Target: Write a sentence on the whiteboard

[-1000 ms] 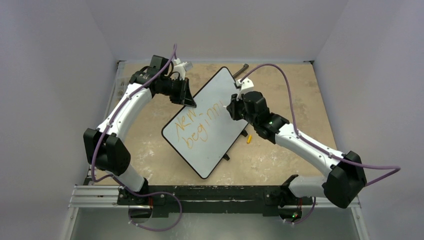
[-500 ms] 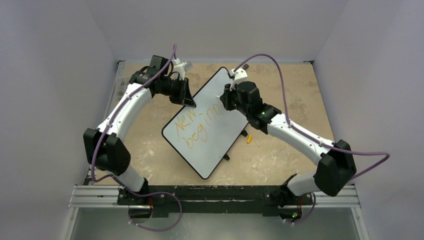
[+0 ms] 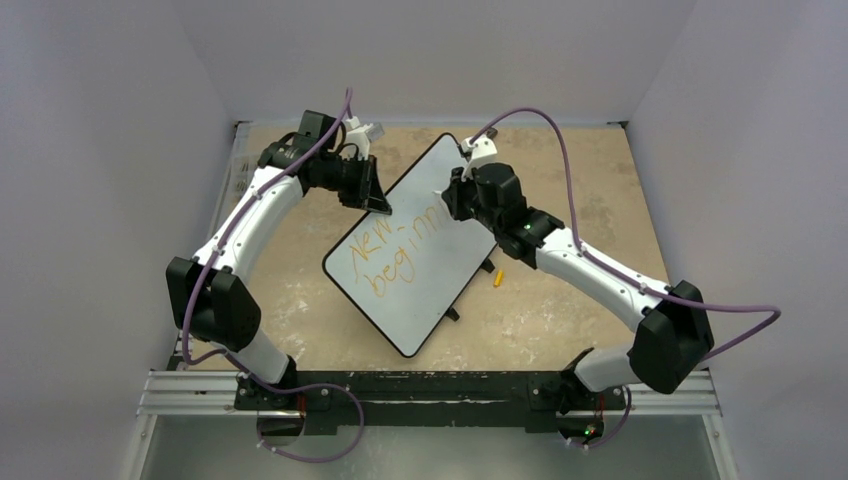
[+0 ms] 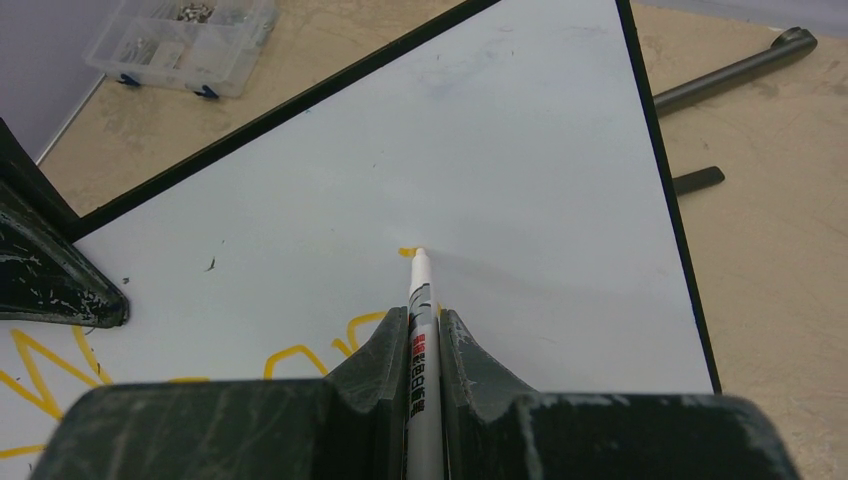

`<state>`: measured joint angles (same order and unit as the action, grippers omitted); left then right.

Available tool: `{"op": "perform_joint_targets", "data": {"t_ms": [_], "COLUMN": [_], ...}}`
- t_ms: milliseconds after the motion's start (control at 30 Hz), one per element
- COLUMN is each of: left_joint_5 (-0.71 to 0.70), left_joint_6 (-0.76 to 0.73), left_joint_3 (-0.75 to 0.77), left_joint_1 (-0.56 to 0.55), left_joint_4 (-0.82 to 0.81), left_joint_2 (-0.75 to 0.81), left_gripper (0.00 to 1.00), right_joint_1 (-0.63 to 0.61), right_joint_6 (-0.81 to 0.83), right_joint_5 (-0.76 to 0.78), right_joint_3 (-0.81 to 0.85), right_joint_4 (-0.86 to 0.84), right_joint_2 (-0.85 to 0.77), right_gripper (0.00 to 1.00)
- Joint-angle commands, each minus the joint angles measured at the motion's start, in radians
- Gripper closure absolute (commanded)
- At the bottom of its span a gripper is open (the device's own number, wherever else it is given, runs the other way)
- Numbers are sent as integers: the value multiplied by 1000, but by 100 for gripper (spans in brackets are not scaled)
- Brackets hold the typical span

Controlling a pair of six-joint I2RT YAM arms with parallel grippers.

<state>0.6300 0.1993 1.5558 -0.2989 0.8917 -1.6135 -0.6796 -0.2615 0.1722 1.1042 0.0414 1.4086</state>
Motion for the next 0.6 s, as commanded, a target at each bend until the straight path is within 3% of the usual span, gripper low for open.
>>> {"op": "perform_joint_targets", "data": {"t_ms": [0, 233, 567], "left_joint_5": [-104, -106, -111], "left_joint_6": [-43, -42, -47], "left_joint_3": [0, 1, -1], "left_joint_1": [4, 5, -2], "left_joint_4": [-25, -25, -22], "left_joint_2": [43, 38, 31], "left_gripper": [100, 100, 100], "right_joint_1": [1, 0, 8], "right_joint_6": [9, 24, 25], "right_joint_5": [49, 86, 62], "right_joint_3": [-9, -46, -44], "right_joint_4": [-4, -1, -32], "right_joint_2": [-66, -104, -26], "right_gripper": [100, 100, 100]}}
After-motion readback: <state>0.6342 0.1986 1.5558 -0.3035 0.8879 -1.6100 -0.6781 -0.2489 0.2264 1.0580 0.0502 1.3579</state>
